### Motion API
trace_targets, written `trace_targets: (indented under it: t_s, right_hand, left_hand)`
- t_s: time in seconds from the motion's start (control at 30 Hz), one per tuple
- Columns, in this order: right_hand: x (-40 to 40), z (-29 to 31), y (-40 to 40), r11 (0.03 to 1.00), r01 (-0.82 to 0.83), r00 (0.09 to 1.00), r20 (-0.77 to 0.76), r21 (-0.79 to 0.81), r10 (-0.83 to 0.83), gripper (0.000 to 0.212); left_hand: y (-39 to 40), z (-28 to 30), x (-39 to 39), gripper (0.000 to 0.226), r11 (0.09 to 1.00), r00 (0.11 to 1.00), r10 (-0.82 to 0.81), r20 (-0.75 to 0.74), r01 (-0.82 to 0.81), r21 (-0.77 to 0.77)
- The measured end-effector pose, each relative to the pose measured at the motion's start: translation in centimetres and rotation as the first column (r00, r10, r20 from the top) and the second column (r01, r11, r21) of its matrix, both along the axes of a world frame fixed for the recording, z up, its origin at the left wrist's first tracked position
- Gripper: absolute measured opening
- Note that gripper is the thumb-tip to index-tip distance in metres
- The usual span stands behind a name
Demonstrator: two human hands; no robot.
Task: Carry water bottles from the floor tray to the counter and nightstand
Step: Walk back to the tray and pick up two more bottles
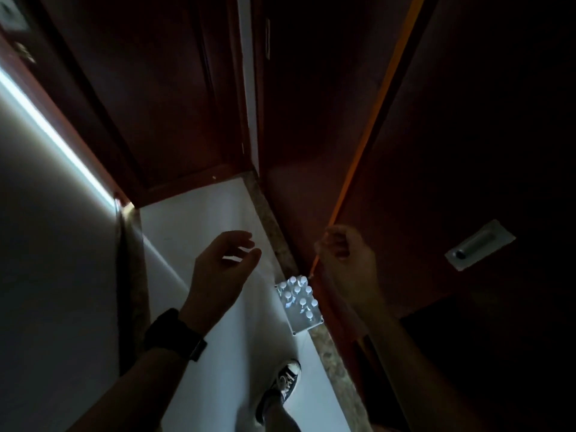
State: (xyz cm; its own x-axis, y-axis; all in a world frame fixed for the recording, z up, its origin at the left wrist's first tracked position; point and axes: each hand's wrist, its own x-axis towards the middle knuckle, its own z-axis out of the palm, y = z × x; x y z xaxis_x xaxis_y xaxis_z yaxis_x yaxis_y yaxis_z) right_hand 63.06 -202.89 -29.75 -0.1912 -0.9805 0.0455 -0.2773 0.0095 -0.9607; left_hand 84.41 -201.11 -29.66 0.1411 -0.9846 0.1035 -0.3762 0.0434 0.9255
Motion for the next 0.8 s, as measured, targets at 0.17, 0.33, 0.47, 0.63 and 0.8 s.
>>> trace_targets:
  t_s: [0.17,0.33,0.47,0.63,0.8]
  right_hand:
    - [-1.0,-10.4,-7.3,0.987,0.097,0.995,0.017,0.126,-0.1,0.019]
    - [-2.9,-23.2,-10.7,0.931,0.264,0.964,-0.048,0.252,-0.261,0.024]
    - [-4.5,-35.2,-10.3,0.855,0.36,0.932,-0.105,0.373,-0.346,0.025]
    - [-5.2,-54.5,-9.0,0.765,0.431,0.902,-0.22,0.478,-0.37,0.041]
    - [-3.7,-73.6,-9.1,0.711,0.48,0.876,-0.241,0.514,-0.418,0.054]
  left_hand:
    - [-7.7,-10.2,-0.7,0.022,0.988,1.0,-0.013,0.025,0.009,0.153]
    - [-13.4,-22.8,-1.5,0.024,0.928,0.993,-0.107,0.054,0.081,0.364]
    - [-16.6,-35.3,-2.8,0.026,0.857,0.98,-0.178,0.088,0.111,0.502]
    - [-19.1,-55.4,-5.8,0.025,0.827,0.965,-0.181,0.19,0.045,0.561]
    - [-20.1,-74.6,-9.2,0.048,0.806,0.94,-0.272,0.208,0.105,0.583]
